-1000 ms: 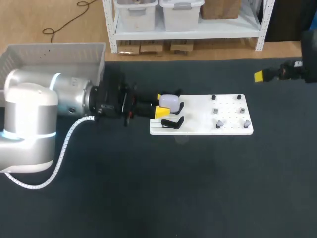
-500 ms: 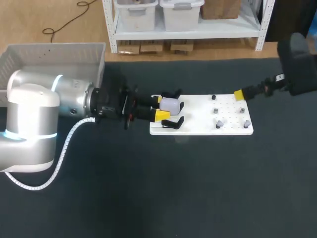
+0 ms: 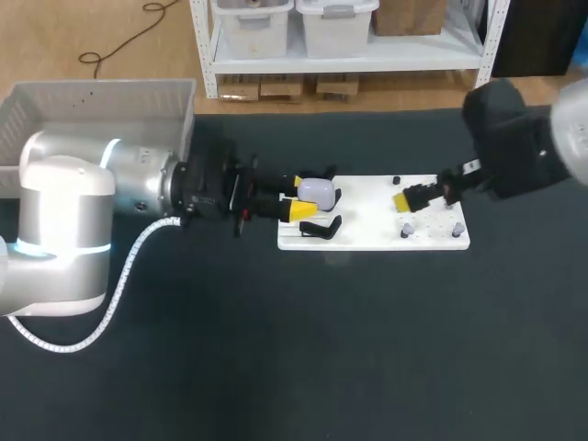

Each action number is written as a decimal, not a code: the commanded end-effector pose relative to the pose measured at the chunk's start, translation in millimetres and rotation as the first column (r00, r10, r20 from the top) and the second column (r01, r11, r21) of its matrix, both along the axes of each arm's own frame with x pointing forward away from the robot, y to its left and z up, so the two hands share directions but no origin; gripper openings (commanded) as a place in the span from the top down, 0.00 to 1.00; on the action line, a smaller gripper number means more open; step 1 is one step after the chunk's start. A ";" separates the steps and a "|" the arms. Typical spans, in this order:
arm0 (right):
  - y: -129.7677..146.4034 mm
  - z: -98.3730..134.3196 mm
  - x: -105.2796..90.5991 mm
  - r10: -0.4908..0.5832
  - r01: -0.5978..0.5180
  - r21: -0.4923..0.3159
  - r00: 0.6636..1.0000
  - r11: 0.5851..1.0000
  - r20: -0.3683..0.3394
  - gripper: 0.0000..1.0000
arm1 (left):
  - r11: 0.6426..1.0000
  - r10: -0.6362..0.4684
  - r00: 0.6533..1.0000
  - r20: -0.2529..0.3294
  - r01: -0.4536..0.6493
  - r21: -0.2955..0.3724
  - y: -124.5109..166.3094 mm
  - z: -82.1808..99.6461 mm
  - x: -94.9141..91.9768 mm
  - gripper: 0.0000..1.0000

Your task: Pick up each earbud case from the left stands, insert the matching earbuds, close the lid, and place the case in the box.

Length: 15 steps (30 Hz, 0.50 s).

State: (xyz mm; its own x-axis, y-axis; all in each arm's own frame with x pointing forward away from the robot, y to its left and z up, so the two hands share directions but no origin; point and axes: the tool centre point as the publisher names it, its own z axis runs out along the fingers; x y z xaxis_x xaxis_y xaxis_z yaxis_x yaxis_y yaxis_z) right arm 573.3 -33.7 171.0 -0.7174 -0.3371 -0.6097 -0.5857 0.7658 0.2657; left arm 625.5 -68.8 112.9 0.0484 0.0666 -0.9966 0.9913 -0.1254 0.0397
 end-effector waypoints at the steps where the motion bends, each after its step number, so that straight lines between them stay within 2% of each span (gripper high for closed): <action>1: 18.7 -6.3 1.9 -0.060 0.062 -0.073 0.998 0.995 0.030 0.00 | 1.000 0.006 1.000 0.018 -0.006 -0.002 0.5 -0.7 -0.2 1.00; 8: 35.6 -13.9 1.9 -0.060 0.059 -0.065 0.998 0.996 -0.006 0.00 | 1.000 0.016 0.999 0.045 -0.016 -0.009 0.6 0.8 0.4 1.00; 15: 53.0 -18.8 0.3 -0.060 0.057 -0.052 0.997 0.997 -0.046 0.00 | 1.000 0.016 0.999 0.045 -0.016 -0.009 0.6 0.8 0.4 1.00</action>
State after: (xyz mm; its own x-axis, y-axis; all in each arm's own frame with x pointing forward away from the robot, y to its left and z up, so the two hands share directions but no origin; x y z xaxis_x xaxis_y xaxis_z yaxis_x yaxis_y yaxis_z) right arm 571.0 9.7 155.7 -0.7619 -0.3243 -0.5607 -0.5371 0.8001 0.2670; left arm 627.4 -68.1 113.9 0.0896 0.0597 -0.9942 0.9900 -0.1147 0.0824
